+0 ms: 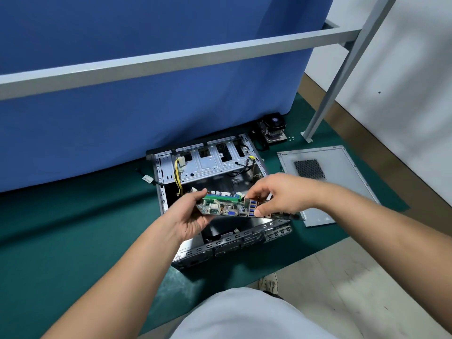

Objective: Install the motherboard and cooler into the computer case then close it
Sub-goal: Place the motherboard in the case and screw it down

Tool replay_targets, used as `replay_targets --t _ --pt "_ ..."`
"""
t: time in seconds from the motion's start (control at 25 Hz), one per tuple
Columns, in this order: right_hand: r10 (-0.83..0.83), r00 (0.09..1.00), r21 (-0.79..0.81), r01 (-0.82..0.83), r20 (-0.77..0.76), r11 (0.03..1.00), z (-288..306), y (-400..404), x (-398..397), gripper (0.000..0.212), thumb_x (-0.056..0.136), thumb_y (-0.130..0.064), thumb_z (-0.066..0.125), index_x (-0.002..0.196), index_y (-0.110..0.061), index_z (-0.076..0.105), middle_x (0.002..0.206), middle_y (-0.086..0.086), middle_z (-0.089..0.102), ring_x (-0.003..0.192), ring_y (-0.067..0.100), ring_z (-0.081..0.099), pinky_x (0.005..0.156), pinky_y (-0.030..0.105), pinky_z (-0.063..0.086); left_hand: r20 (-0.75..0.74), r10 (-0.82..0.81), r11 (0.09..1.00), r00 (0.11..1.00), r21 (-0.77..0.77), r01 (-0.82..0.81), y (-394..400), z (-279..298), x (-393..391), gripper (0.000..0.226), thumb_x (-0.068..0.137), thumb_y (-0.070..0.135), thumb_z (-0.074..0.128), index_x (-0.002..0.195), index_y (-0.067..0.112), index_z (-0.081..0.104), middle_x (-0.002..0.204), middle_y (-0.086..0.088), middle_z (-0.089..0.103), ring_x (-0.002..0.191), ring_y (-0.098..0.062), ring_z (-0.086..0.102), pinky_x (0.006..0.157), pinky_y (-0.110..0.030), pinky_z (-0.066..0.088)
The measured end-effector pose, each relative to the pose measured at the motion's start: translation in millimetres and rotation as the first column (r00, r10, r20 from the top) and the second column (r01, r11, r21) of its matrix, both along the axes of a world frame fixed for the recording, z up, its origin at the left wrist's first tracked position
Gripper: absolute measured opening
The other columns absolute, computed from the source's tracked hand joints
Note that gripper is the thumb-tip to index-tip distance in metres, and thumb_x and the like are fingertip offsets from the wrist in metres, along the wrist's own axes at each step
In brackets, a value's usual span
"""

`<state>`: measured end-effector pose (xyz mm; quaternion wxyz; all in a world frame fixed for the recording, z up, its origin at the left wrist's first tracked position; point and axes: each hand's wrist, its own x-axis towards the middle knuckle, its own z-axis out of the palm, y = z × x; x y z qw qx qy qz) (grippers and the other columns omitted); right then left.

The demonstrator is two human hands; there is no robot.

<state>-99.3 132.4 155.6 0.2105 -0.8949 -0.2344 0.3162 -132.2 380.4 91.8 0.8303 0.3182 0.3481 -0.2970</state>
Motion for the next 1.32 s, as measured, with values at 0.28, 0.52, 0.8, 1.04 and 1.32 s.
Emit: replay_targets --t 0.28,0.52,0.8,1.04,1.32 --pt "0.091 0.989 -0.139 -0.075 0.113 0.987 -54 12 5 0.046 0.093 -0.036 0.072 0.135 -0.019 0.065 0.121 0.002 0.063 0.112 0.023 0.059 0.101 0.039 0.046 0.039 -0.111 0.899 0.993 0.429 0.084 27 -41 7 0.027 0.101 0.02 0.062 0.118 -0.001 0.061 0.108 -0.017 0.071 0.096 -0.027 0.072 0.077 -0.036 0.064" --pt "0.139 0.97 -0.22 -0.094 0.198 0.971 -83 29 8 0.047 0.097 -0.033 0.065 0.142 -0.021 0.059 0.133 0.001 0.056 0.12 0.027 0.056 0.101 0.039 0.047 0.145 -0.71 -0.046 0.689 0.967 -0.25 63 -68 31 0.036 0.099 0.012 0.052 0.133 0.018 0.065 0.134 -0.005 0.064 0.13 -0.028 0.054 0.105 -0.039 0.044" --pt "0.229 0.925 -0.292 -0.138 0.304 0.946 -105 36 13 0.039 0.098 -0.03 0.063 0.136 -0.019 0.061 0.125 0.003 0.057 0.111 0.029 0.061 0.087 0.039 0.055 -0.293 -0.785 -0.447 0.546 0.878 -0.171 65 -118 41 0.057 0.108 0.042 0.02 0.164 0.033 0.014 0.169 0.016 0.001 0.158 -0.013 0.003 0.126 -0.039 0.005" --pt "0.327 0.886 -0.315 -0.224 0.328 0.922 -134 32 22 0.033 0.098 -0.029 0.064 0.13 -0.02 0.063 0.113 0.002 0.06 0.103 0.024 0.062 0.077 0.035 0.055 -0.273 -0.753 -0.488 0.599 0.842 -0.229 61 -123 40 0.055 0.108 0.04 0.025 0.162 0.033 0.025 0.169 0.017 0.011 0.157 -0.012 0.011 0.124 -0.039 0.011" --pt "0.408 0.874 -0.333 -0.314 0.265 0.889 -176 38 40 0.028 0.09 -0.025 0.074 0.113 -0.014 0.064 0.11 0.004 0.06 0.098 0.023 0.064 0.078 0.031 0.051 -0.272 -0.746 -0.495 0.608 0.838 -0.231 59 -126 41 0.056 0.105 0.038 0.025 0.161 0.033 0.027 0.169 0.015 0.014 0.157 -0.012 0.013 0.124 -0.042 0.014"
